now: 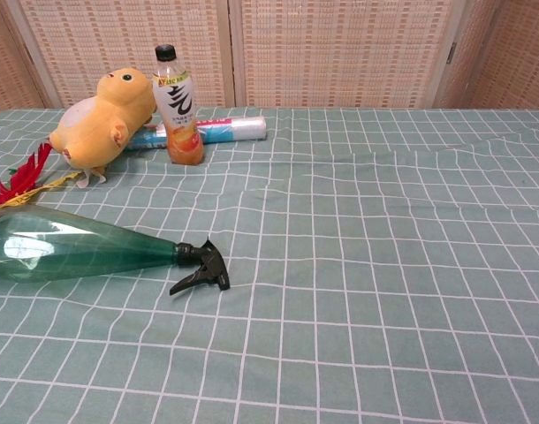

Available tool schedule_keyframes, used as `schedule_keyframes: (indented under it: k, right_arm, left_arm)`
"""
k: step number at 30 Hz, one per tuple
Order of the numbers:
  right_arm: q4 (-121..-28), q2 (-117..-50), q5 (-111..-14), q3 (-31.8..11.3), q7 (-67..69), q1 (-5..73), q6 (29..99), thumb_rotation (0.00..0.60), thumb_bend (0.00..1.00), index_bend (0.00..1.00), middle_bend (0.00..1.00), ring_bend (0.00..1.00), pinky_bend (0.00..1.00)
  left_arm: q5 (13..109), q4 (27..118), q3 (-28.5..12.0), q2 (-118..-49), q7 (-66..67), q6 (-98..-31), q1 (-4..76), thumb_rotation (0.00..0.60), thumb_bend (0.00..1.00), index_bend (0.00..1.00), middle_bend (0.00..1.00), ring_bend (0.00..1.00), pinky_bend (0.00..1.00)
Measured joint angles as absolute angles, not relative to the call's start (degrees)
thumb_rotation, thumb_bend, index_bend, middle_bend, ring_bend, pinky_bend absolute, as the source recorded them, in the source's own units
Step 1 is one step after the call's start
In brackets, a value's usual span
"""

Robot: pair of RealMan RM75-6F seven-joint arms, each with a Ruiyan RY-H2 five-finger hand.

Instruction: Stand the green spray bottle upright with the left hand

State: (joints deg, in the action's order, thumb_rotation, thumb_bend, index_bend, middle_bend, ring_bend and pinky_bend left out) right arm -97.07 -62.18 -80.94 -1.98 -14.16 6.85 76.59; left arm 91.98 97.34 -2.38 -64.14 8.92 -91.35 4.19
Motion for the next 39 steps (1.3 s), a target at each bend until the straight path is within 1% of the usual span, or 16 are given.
schedule_keyframes:
  k: [4,8,11,14,15,18,22,29,33,39]
  right_arm:
    - [-97.23,-62.09,-80.89,-1.87,-14.2,6.86,76.55,0.6,0.0,0.0,0.0,0.0,0.0]
    - [-97.31,-61.96,-80.79,-1.8,-13.98,6.86,76.49,0.6,0.0,0.0,0.0,0.0,0.0]
    - [-97.36,-61.89,-80.41,-1.84,-13.85,6.84,76.44,0.6,0.0,0.0,0.0,0.0,0.0]
    - [-97.51,-61.74,-80.04,-1.84,-13.83,6.94,76.0,0.6,0.0,0.0,0.0,0.0,0.0]
    - [-97.65,-61.62,-79.86,-1.82,-13.85,7.0,75.77,0.6,0.0,0.0,0.0,0.0,0.0]
    - [-97.97,-61.38,-79.51,-1.82,-13.86,7.11,75.48,0.6,0.0,0.0,0.0,0.0,0.0]
    - [-98.36,-61.08,-78.92,-1.86,-13.79,7.2,75.15,0.6,0.0,0.0,0.0,0.0,0.0]
    - [-98.65,-60.47,-78.73,-1.68,-13.06,7.41,74.42,0.6,0.0,0.0,0.0,0.0,0.0]
    - [-98.74,-60.12,-78.78,-1.58,-12.39,7.54,74.1,0.6,0.0,0.0,0.0,0.0,0.0]
    - [-98.68,-59.63,-78.9,-1.42,-11.33,7.7,73.65,0.6,0.0,0.0,0.0,0.0,0.0]
  left_arm:
    - [94.3,106.64,-2.03,-62.39,15.72,-89.93,5.12,0.6,0.16,0.0,0.0,0.0,0.15]
    - [94.94,115.99,-2.32,-62.24,26.42,-85.59,7.34,0.6,0.16,0.0,0.0,0.0,0.16]
    - [93.39,119.93,-3.25,-63.95,34.85,-81.92,9.53,0.6,0.17,0.02,0.08,0.06,0.2]
    - [91.33,122.01,-4.57,-68.18,43.05,-79.28,11.83,0.6,0.19,0.09,0.17,0.15,0.27]
    - [90.89,122.25,-4.94,-69.88,45.47,-78.81,12.44,0.6,0.2,0.11,0.2,0.18,0.3]
    - [89.78,122.4,-6.01,-75.85,53.61,-77.95,14.24,0.6,0.2,0.12,0.23,0.21,0.32]
    - [87.34,122.48,-7.42,-83.19,64.57,-77.39,16.37,0.6,0.2,0.12,0.24,0.21,0.32]
    - [77.94,120.93,-11.12,-95.91,83.57,-77.61,21.27,0.6,0.2,0.12,0.24,0.21,0.31]
    - [71.97,117.36,-13.12,-100.67,89.67,-78.19,24.33,0.6,0.2,0.12,0.23,0.21,0.3]
    - [66.77,110.47,-15.1,-102.82,92.11,-78.93,27.75,0.6,0.2,0.11,0.22,0.2,0.27]
